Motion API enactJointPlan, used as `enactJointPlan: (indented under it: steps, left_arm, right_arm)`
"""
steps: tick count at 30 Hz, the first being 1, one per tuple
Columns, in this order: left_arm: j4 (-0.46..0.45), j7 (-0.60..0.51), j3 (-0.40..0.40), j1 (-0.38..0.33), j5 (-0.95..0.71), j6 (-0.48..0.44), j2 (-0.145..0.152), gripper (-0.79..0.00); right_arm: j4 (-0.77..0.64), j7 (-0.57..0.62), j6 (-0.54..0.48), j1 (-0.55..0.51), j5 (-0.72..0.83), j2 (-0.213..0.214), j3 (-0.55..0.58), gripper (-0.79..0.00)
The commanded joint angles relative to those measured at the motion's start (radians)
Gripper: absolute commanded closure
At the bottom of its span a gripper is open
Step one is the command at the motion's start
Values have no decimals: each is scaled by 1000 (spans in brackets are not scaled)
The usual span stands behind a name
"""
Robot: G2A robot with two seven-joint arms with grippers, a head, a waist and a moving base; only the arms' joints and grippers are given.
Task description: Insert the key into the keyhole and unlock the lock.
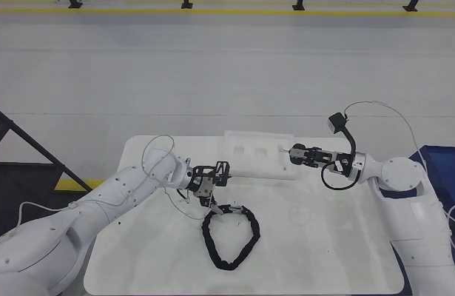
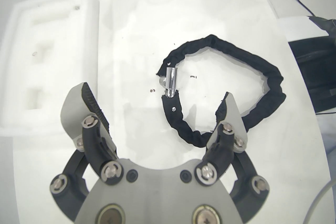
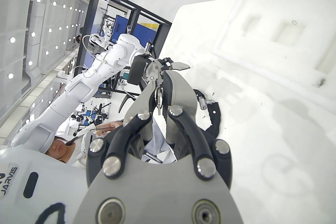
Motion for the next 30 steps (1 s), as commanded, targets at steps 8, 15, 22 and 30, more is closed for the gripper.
enactJointPlan:
  steps: [8, 15, 22, 30]
  left_arm:
    - [0, 5, 0, 0, 0, 0, 0, -785]
    - [0, 5, 0, 0, 0, 0, 0, -785]
    - [18, 78, -27, 79, -15, 50, 2, -785]
    - [64, 228, -17, 143, 140, 145, -28, -785]
  right_arm:
    - [0, 0, 0, 0, 0, 0, 0, 0]
    - [0, 0, 0, 0, 0, 0, 0, 0]
    - [0, 0, 0, 0, 0, 0, 0, 0]
    - [0, 0, 0, 0, 0, 0, 0, 0]
